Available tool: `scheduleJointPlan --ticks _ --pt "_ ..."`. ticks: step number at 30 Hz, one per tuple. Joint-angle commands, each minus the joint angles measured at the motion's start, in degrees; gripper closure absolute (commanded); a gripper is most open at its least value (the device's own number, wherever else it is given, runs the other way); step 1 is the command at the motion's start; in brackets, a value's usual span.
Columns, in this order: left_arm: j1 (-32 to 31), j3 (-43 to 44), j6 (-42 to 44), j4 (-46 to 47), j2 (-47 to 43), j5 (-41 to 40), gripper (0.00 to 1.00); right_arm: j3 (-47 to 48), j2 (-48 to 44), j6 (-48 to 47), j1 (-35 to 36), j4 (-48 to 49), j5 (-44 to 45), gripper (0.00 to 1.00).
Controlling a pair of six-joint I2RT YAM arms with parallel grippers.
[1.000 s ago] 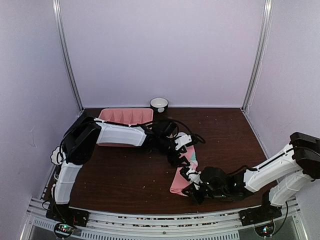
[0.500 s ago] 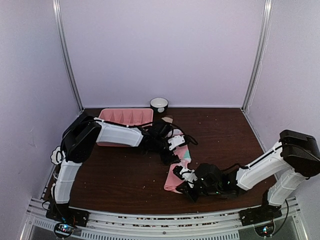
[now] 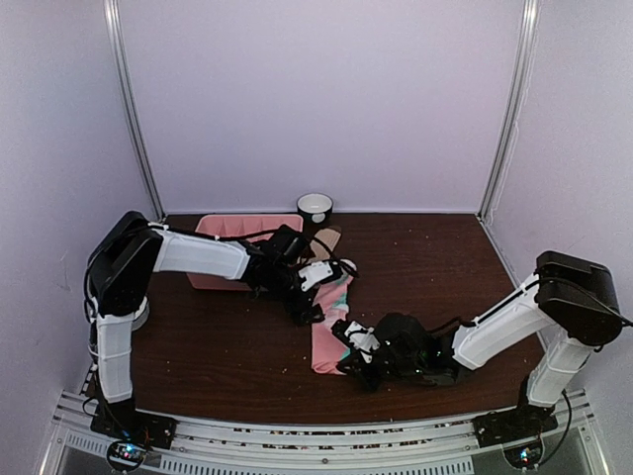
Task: Roll the socks
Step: Roll the sock at the center of the board.
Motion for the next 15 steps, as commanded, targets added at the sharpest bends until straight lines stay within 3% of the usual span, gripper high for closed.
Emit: scheduleJointPlan --ticks 1,8,15 --pt "0.3 1.6 2.5 -8.5 -7.7 9.9 0.02 1.2 1.8 3.0 -0.2 -1.8 -2.5 1.00" --pt "0.0 -9.0 12.5 -15.1 -16.4 22.1 0.02 1.5 1.0 9.9 -0.2 -5.0 -4.3 1.00" --pt "-0.8 -11.1 19.4 -17.7 -14.9 23.4 0.07 5.4 -2.1 13.6 -0.7 -15.8 -5.4 1.00"
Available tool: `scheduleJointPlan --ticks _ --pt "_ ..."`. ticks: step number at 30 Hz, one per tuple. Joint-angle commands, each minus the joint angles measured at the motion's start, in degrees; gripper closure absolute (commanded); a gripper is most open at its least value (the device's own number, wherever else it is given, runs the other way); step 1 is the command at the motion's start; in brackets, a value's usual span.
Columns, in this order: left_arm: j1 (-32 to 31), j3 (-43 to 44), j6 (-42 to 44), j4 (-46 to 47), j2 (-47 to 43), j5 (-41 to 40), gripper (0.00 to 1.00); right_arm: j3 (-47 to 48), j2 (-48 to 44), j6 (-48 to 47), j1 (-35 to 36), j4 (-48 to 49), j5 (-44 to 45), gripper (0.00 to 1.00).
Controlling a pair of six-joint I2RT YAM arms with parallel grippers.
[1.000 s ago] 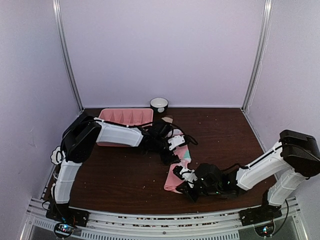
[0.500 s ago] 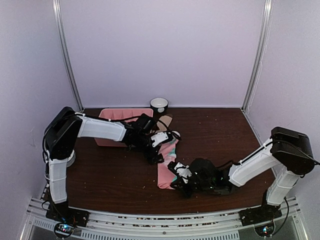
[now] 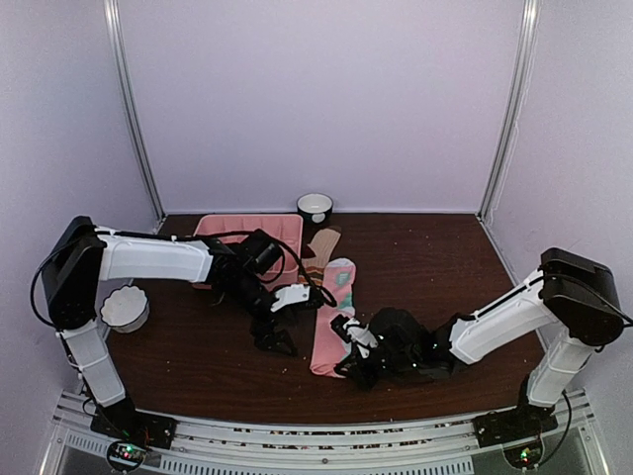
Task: Roll the socks
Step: Roll the sock at the center of the board.
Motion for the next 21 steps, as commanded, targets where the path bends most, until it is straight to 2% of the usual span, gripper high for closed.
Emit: scheduleJointPlan --ticks 1,6,10,15,21 --pt "-0.5 1.1 6.0 -3.4 2.1 4.4 0.08 2.5 -1.5 3.4 -0.8 -9.4 -2.9 1.00" --pt "-0.6 4.9 8.8 -8.1 4.8 10.3 0.11 2.8 -0.5 7.6 -1.4 -6.2 -5.6 1.00" --pt "-0.6 8.5 10.5 -12.1 8.4 11.4 0.12 2.9 -0.3 9.8 -1.5 -3.8 -7.2 1.00" --pt "-1.0 11.5 6.6 -13.5 11.2 14.9 0.15 0.0 -0.9 14.5 -1.7 0.6 -10.0 1.00" --pt "-4.6 11.7 7.7 -12.6 10.9 12.7 0.16 -3.2 0.2 12.3 -1.9 3.1 -7.6 1.00"
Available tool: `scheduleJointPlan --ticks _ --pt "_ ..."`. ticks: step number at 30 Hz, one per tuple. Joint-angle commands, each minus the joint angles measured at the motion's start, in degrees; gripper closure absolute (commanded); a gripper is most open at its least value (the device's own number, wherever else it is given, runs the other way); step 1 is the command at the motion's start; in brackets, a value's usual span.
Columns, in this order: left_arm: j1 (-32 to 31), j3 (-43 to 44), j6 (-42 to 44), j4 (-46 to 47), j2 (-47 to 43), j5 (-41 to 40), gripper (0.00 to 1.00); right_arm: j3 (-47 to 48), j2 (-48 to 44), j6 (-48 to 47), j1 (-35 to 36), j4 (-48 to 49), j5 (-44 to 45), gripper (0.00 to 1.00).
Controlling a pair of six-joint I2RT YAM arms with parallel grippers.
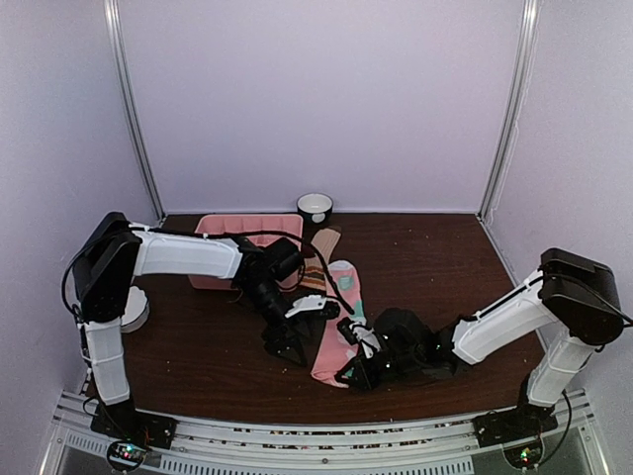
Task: Roll the socks
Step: Roll the sock at the center of the board.
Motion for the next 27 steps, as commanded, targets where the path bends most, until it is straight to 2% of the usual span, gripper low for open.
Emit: scheduleJointPlan --ticks 1,5,9,14,24,27 --pt "-2.9 1.8 0.9 -0.4 0.6 0.5 0.17 -1.9 1.0 -1.6 -0.5 1.9 1.8 1.00" --pt "-3.8 3.4 -0.4 0.1 3.3 -1.9 0.21 -3.3 3.2 -2.5 -0.7 4.6 1.4 1.00" --pt "-5.6 2.7 -3.7 4.8 3.4 -3.4 0.24 -5.5 4.7 -2.6 -0.8 9.0 0.5 1.00" --pt "-6.6 5.1 -7.1 6.9 5.6 -3.0 0.36 -9.5 4.6 1.0 -0.7 16.7 1.7 1.00" --pt "-6.6 -3.7 -7.5 12.2 2.4 -2.4 0.39 -10.2 7.3 2.3 -0.8 20.5 2.3 1.00" --pt "-6.5 -6.5 -8.1 14.6 0.7 -4.2 0.44 -9.5 8.7 2.6 -0.8 21.2 2.0 1.00"
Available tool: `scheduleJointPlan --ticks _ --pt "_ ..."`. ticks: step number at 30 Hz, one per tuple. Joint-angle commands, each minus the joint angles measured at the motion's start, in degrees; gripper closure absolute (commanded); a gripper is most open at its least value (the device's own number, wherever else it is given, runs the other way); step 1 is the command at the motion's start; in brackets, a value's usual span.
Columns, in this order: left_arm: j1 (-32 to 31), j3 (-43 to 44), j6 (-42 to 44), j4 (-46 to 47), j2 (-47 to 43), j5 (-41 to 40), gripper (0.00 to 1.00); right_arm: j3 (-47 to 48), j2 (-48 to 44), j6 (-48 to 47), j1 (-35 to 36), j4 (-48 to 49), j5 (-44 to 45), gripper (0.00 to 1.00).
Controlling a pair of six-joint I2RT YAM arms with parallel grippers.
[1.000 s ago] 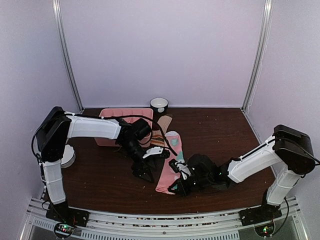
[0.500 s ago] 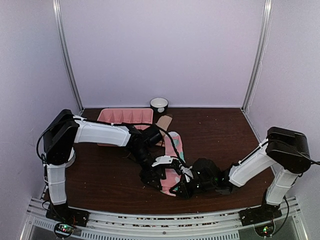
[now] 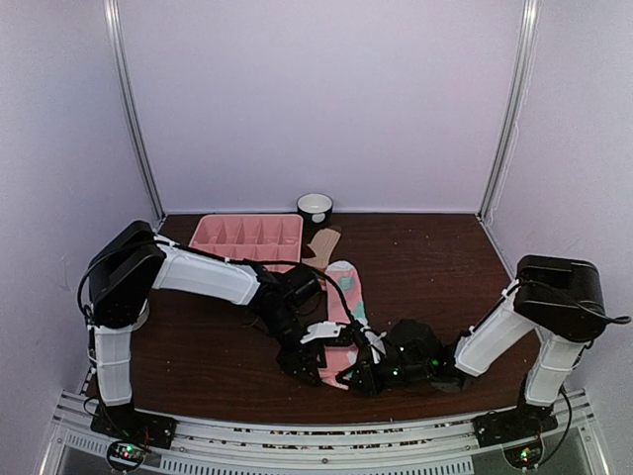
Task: Roll the socks
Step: Roll the sock at the center of the board.
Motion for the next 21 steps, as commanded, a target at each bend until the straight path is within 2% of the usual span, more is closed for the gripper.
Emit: scheduleJointPlan --ticks 1,4,8,12,14,16,17,21 --pt "0.0 -4.1 -0.9 5.6 -4.4 -1.7 0.46 -0.7 3.6 0.8 -0.3 -1.9 1.5 1.00" --pt "0.1 -6.2 -2.0 10.0 -4.8 -3.9 0.56 -1.0 4.3 0.9 -0.2 -0.6 1.4 1.00" --pt "0.2 -3.6 -5.1 9.2 -1.6 -2.5 0.65 -2.8 3.7 0.9 -0.2 -0.4 2.0 1.00" --pt "0.3 -3.8 -6.5 9.9 -1.2 -2.6 0.68 -4.0 2.1 0.3 -0.3 -0.5 2.6 1.00" --pt "0.5 -3.2 -7.8 8.9 -0.8 -2.9 0.73 -4.5 1.6 0.5 -0.1 0.4 3.1 1.00" --pt "0.6 -4.0 -9.1 9.7 -1.4 -4.5 0.88 -5.0 1.0 0.0 0.3 1.4 4.2 0.94" --pt "0.6 -4.4 -9.9 10.4 -1.4 -5.5 1.00 -5.1 0.6 -0.3 0.7 1.6 5.0 0.91" --pt "1.0 -1.5 -12.6 8.7 2.0 -5.8 1.00 -5.6 -2.3 -3.2 4.5 0.1 12.1 0.74"
